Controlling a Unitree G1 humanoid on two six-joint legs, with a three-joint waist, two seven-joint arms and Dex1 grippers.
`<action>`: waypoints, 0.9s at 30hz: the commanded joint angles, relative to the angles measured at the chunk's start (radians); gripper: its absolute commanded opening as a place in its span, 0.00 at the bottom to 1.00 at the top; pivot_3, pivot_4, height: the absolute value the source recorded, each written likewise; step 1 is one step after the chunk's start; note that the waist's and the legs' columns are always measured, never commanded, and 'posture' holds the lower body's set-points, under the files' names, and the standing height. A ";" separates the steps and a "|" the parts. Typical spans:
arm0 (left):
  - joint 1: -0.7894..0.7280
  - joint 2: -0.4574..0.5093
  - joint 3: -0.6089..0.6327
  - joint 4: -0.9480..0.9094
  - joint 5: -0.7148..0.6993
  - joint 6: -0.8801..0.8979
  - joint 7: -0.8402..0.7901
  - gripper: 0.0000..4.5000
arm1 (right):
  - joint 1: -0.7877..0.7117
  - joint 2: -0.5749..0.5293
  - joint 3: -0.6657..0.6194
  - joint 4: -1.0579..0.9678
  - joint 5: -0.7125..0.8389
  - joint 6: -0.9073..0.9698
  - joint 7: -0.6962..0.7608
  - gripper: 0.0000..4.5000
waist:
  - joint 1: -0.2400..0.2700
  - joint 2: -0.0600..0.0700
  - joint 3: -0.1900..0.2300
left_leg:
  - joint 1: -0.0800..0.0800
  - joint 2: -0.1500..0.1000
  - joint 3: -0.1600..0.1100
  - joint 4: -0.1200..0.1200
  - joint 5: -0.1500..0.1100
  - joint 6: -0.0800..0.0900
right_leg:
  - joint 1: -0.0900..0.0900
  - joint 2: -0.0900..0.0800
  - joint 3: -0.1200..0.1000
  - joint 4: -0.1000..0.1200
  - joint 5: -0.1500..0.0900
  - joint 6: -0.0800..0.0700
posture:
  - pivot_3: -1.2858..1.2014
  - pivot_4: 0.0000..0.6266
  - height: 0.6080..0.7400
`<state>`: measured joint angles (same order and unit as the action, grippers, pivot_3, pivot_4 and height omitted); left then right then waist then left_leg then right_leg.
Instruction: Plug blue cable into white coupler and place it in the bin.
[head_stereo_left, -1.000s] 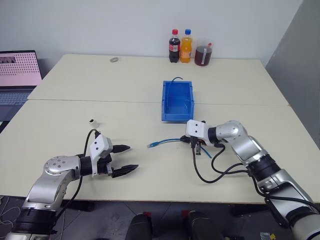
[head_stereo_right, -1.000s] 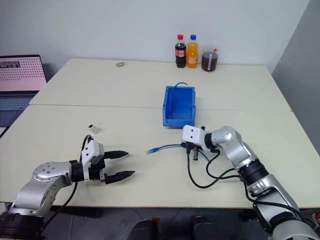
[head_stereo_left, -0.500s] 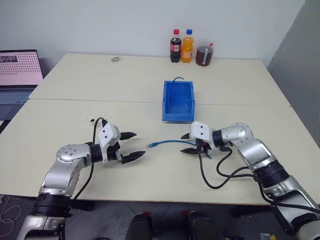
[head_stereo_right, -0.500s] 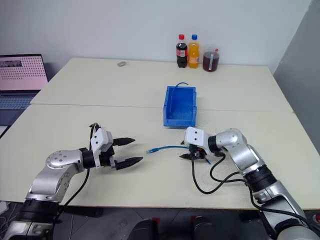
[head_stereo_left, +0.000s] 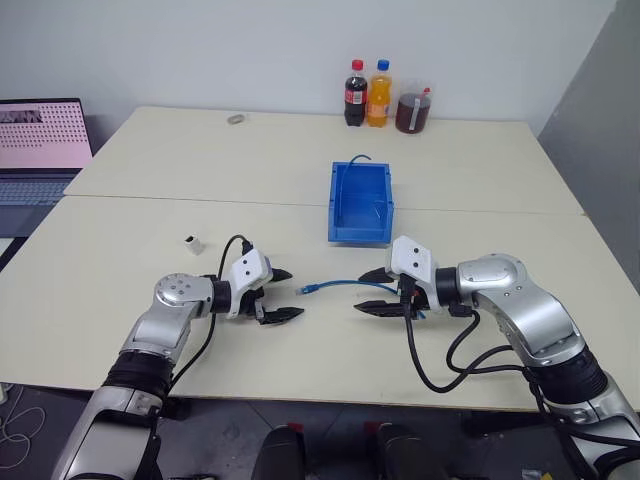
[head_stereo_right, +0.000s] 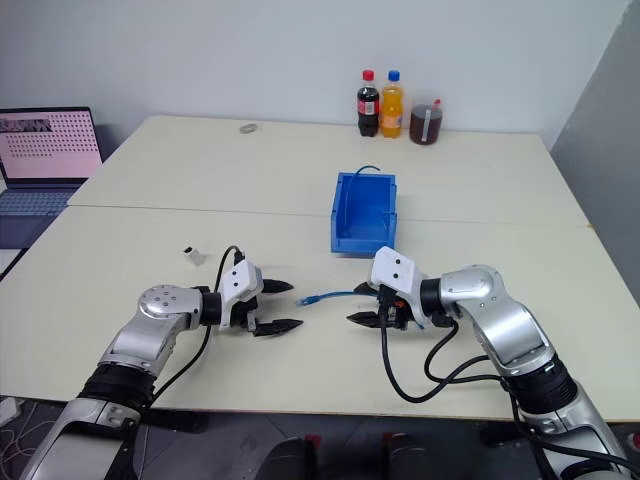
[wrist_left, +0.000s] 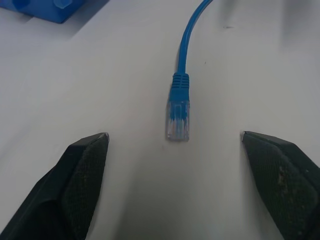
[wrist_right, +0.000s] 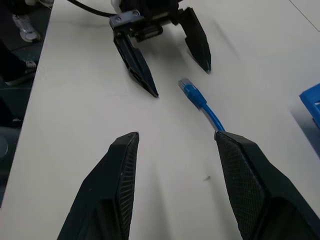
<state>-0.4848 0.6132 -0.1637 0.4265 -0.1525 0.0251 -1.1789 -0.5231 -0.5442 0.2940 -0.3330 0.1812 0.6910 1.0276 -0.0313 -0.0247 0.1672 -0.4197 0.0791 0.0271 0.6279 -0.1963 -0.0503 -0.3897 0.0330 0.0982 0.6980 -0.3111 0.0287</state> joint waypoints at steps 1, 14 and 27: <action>0.007 -0.014 -0.061 0.051 0.060 -0.016 -0.029 0.74 | 0.003 -0.008 -0.025 -0.052 0.033 0.017 -0.023 0.57 | 0.001 0.000 0.000 | 0.000 0.000 0.000 0.000 0.000 0.000 | 0.000 0.000 0.000 0.000 0.000 0.000 | 0.52 0.24 1.00; -0.020 -0.031 -0.106 0.134 0.129 -0.050 -0.008 0.15 | 0.042 0.000 -0.064 -0.106 0.107 0.062 -0.105 0.57 | 0.002 0.002 -0.004 | 0.003 0.000 0.000 0.001 0.000 0.000 | 0.002 0.000 0.001 0.000 0.002 0.004 | 0.52 0.24 1.00; 0.013 -0.080 0.012 -0.083 -0.075 0.145 -0.020 0.05 | 0.241 0.017 -0.139 -0.260 0.191 0.043 -0.209 0.57 | 0.002 0.004 -0.010 | 0.001 -0.001 0.000 0.001 0.000 0.000 | 0.002 -0.001 0.001 -0.001 0.002 0.005 | 0.52 0.24 1.00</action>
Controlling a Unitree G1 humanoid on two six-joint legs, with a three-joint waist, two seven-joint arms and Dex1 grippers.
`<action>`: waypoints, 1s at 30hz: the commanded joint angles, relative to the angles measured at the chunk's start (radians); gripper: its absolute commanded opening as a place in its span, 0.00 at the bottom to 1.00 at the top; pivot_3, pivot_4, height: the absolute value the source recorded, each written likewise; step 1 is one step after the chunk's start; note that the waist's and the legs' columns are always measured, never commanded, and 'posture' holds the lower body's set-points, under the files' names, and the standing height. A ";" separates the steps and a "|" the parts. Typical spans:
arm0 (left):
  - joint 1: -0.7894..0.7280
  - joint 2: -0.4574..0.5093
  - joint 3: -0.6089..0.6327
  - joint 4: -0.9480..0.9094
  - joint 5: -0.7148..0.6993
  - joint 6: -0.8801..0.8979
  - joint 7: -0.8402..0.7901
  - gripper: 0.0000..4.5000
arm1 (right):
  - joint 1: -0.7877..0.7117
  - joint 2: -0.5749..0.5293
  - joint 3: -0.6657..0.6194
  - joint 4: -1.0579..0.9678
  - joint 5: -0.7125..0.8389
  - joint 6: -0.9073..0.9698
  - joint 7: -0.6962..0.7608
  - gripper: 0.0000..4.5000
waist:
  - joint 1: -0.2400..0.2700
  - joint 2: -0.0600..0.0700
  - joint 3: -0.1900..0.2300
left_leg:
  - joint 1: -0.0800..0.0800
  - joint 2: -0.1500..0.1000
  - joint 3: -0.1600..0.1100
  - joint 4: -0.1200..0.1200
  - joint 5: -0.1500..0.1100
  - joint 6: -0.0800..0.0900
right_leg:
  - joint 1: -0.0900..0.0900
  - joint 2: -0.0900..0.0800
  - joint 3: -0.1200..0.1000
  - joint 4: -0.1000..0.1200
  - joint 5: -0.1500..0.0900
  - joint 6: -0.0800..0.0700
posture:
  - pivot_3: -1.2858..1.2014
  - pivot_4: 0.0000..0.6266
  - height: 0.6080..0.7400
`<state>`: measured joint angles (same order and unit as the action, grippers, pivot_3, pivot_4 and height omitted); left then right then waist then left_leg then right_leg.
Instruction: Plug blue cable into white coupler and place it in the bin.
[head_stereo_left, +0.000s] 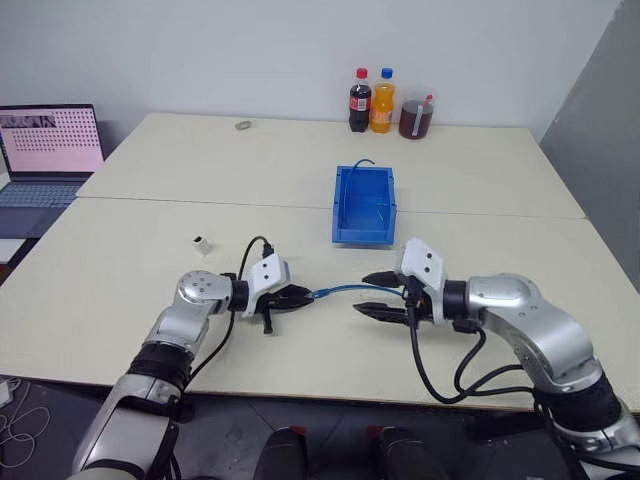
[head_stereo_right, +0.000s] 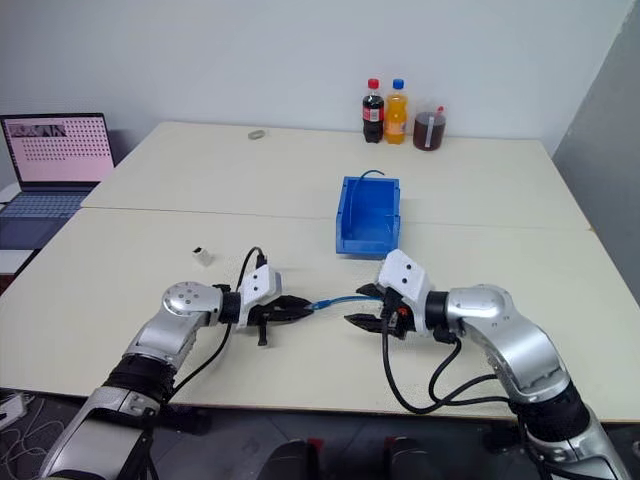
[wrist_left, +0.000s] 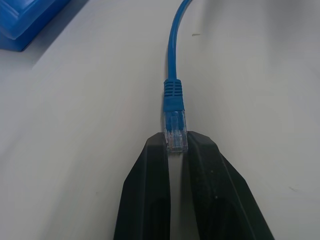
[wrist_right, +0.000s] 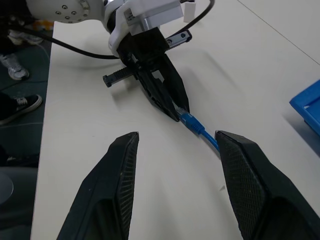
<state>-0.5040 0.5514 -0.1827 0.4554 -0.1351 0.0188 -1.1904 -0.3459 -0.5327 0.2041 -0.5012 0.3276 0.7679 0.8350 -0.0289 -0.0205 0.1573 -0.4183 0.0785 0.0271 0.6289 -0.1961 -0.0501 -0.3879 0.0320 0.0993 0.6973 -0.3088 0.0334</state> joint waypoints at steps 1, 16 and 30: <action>0.041 -0.019 0.049 -0.171 -0.139 0.217 -0.014 0.05 | 0.104 0.004 -0.056 -0.118 0.063 -0.037 -0.015 0.57 | -0.001 0.000 0.001 | -0.001 0.000 0.000 0.000 0.000 0.000 | 0.000 0.000 0.000 0.000 0.000 0.000 | 0.52 0.24 1.00; 0.057 -0.034 0.241 -0.569 -0.675 0.908 0.094 0.05 | 0.141 0.212 -0.296 -0.062 0.442 0.170 -0.217 0.57 | -0.029 -0.007 0.008 | -0.004 0.001 -0.004 -0.001 0.000 0.000 | -0.002 0.001 -0.003 0.000 -0.001 -0.001 | 0.52 0.24 1.00; 0.058 -0.038 0.256 -0.609 -0.764 0.974 0.164 0.05 | -0.001 0.279 -0.313 0.066 0.618 0.223 -0.294 0.57 | -0.029 -0.007 0.008 | -0.004 0.001 -0.004 -0.003 0.000 0.000 | -0.003 0.001 -0.002 -0.002 -0.002 -0.002 | 0.52 0.24 1.00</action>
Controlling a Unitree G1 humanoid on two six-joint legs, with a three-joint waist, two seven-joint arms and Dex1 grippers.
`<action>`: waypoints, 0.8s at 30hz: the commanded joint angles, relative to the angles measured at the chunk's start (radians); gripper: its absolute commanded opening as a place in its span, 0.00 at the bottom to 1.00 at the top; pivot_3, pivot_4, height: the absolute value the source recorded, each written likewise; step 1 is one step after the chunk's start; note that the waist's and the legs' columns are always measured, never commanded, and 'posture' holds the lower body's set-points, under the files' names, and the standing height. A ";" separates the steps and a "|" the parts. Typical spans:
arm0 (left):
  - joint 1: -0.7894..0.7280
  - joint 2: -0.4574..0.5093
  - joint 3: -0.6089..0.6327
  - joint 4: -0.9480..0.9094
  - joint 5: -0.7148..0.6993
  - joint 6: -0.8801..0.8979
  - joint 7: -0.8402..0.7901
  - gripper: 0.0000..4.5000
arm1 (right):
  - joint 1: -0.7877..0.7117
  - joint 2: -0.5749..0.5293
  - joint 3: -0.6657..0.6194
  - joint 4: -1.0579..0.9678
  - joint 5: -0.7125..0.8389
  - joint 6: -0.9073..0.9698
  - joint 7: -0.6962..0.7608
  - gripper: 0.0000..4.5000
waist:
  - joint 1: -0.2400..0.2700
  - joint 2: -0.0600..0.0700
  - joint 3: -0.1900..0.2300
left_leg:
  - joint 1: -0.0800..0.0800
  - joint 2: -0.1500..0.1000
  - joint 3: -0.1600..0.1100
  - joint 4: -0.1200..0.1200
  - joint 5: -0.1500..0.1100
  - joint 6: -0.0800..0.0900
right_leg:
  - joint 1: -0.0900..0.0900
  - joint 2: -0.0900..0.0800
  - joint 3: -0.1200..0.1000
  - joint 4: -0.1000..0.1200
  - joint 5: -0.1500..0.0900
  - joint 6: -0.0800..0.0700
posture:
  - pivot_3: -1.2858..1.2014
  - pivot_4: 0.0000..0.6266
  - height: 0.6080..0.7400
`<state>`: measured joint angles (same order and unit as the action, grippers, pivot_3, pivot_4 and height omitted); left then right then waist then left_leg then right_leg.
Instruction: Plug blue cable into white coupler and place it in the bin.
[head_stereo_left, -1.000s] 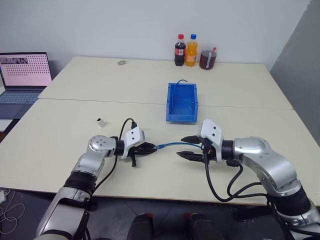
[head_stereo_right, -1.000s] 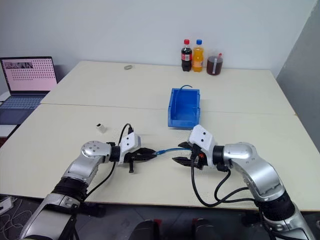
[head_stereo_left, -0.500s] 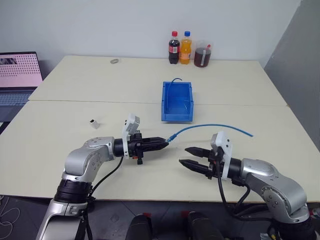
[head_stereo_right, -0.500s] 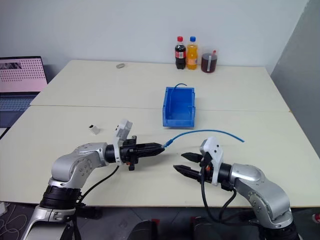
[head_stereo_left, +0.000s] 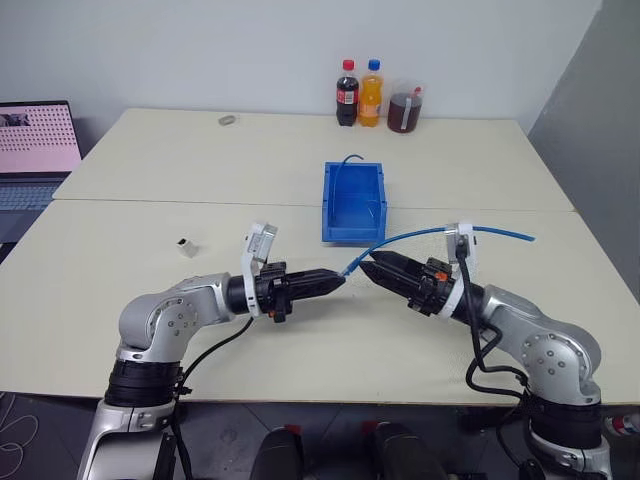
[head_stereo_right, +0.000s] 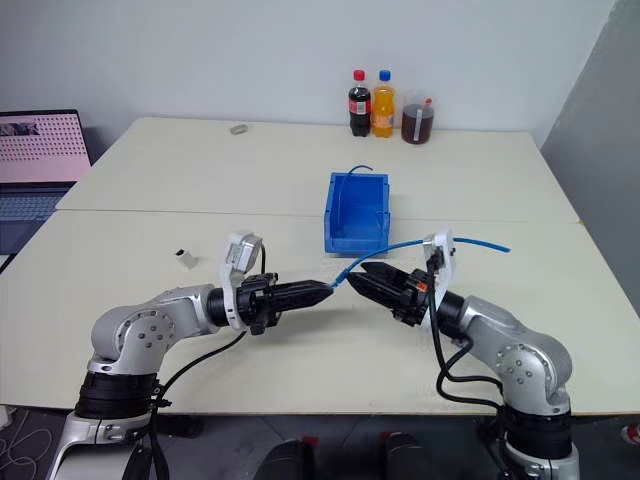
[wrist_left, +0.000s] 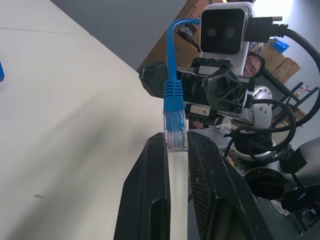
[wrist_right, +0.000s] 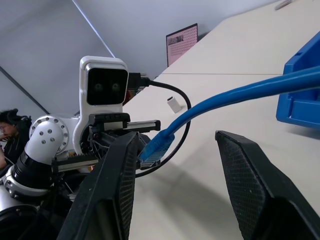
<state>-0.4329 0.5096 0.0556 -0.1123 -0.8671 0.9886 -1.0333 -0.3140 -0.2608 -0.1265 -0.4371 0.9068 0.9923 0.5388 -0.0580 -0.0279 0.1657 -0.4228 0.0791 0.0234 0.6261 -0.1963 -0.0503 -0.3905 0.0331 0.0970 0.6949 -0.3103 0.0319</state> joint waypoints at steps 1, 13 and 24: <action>-0.014 0.004 0.017 -0.043 -0.033 0.005 0.008 0.05 | -0.037 0.006 0.024 0.007 0.042 -0.002 0.006 0.57 | -0.001 0.000 0.000 | 0.000 0.000 0.000 0.000 0.000 0.000 | 0.000 0.000 0.000 0.000 0.000 0.000 | 0.52 0.24 1.00; -0.008 0.014 0.018 -0.058 -0.052 0.013 0.027 0.05 | -0.072 -0.007 0.057 0.035 0.090 0.001 0.021 0.18 | 0.000 0.000 0.000 | -0.002 0.000 0.000 -0.001 0.000 0.000 | -0.001 0.000 0.000 -0.003 0.000 0.000 | 0.52 0.24 1.00; -0.009 0.019 -0.011 -0.008 0.041 -0.107 0.005 0.05 | -0.073 -0.018 0.061 0.047 0.125 0.027 0.022 0.01 | 0.001 0.000 0.000 | -0.003 0.000 0.000 -0.002 0.000 0.000 | -0.001 0.000 0.000 -0.006 0.000 0.000 | 0.52 0.24 1.00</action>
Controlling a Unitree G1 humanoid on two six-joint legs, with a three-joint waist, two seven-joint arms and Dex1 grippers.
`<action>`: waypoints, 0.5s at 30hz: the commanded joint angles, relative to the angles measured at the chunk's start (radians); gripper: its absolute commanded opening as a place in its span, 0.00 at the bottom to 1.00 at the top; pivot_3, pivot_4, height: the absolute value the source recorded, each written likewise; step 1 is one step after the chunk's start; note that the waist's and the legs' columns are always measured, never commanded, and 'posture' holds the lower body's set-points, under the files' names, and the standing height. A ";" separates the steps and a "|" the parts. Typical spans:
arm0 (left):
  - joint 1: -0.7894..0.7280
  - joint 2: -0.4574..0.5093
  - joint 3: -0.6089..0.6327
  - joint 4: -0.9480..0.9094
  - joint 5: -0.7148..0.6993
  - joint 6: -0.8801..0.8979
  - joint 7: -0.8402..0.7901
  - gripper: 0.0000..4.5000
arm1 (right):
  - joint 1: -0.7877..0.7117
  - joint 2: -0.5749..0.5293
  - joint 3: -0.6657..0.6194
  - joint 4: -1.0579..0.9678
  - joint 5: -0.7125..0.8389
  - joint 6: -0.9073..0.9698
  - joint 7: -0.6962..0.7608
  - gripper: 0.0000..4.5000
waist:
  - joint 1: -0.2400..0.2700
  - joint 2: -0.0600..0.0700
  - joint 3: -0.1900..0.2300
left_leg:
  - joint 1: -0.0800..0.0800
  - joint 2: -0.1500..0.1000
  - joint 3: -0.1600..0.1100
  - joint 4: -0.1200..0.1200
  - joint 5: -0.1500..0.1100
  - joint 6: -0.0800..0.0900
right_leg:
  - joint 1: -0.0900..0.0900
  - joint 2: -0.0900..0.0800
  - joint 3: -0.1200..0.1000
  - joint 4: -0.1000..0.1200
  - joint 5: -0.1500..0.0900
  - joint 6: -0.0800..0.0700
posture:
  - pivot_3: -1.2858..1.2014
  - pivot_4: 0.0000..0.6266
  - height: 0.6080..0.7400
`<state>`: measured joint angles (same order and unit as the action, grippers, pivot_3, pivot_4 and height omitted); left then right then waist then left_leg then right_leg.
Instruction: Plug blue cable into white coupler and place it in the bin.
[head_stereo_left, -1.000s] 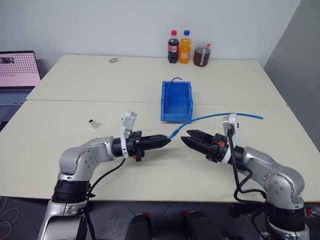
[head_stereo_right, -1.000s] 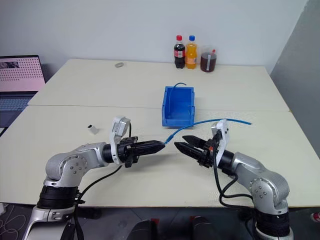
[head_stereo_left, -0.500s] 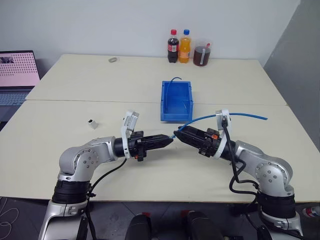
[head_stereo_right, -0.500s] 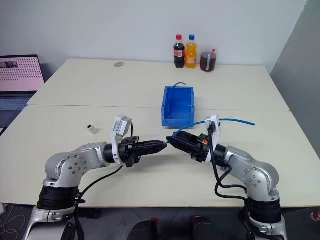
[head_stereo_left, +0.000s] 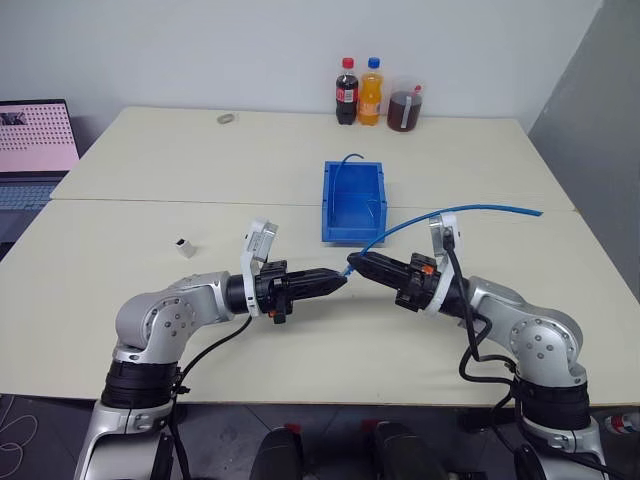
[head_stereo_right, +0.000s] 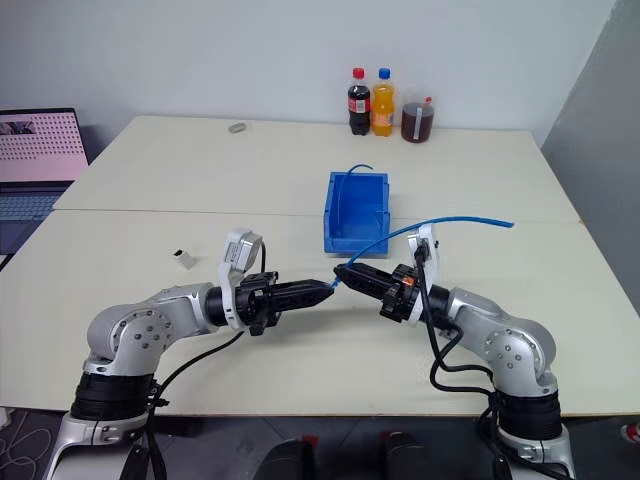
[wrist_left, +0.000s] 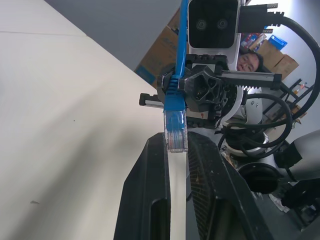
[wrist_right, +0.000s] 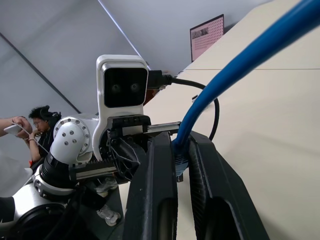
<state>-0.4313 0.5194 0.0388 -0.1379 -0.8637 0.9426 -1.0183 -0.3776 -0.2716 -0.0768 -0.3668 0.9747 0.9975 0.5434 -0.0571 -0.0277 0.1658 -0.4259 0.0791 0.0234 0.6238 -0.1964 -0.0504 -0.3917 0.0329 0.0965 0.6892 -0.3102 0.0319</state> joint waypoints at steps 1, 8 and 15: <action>-0.012 0.007 0.007 0.028 0.045 -0.073 -0.005 0.05 | -0.008 -0.008 0.012 -0.023 0.058 0.023 0.018 0.01 | 0.000 0.000 0.000 | 0.000 0.000 0.000 0.000 0.000 0.000 | 0.000 0.000 0.000 0.000 0.000 0.000 | 0.52 0.24 1.00; 0.030 0.056 -0.031 0.027 0.181 -0.232 -0.045 0.48 | -0.008 -0.020 0.015 -0.021 0.031 0.006 0.017 0.01 | 0.000 0.000 0.000 | -0.003 0.000 0.000 0.000 0.000 0.000 | -0.003 0.000 0.000 -0.001 0.000 0.000 | 0.52 0.24 1.00; 0.203 0.024 0.030 -0.006 0.392 -0.507 0.155 0.79 | -0.001 -0.057 0.025 -0.013 -0.021 -0.040 0.029 0.01 | 0.001 0.000 0.000 | -0.008 0.001 0.002 0.000 0.000 0.000 | -0.009 -0.001 0.002 -0.001 0.000 0.000 | 0.52 0.24 1.00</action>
<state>-0.2461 0.5759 0.0189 -0.1168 -0.5354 0.5348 -0.9742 -0.3731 -0.3204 -0.0474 -0.3574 0.9601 0.9889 0.5532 -0.0559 -0.0273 0.1659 -0.4340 0.0796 0.0262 0.6233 -0.1964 -0.0504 -0.4020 0.0319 0.0989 0.6890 -0.3100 0.0317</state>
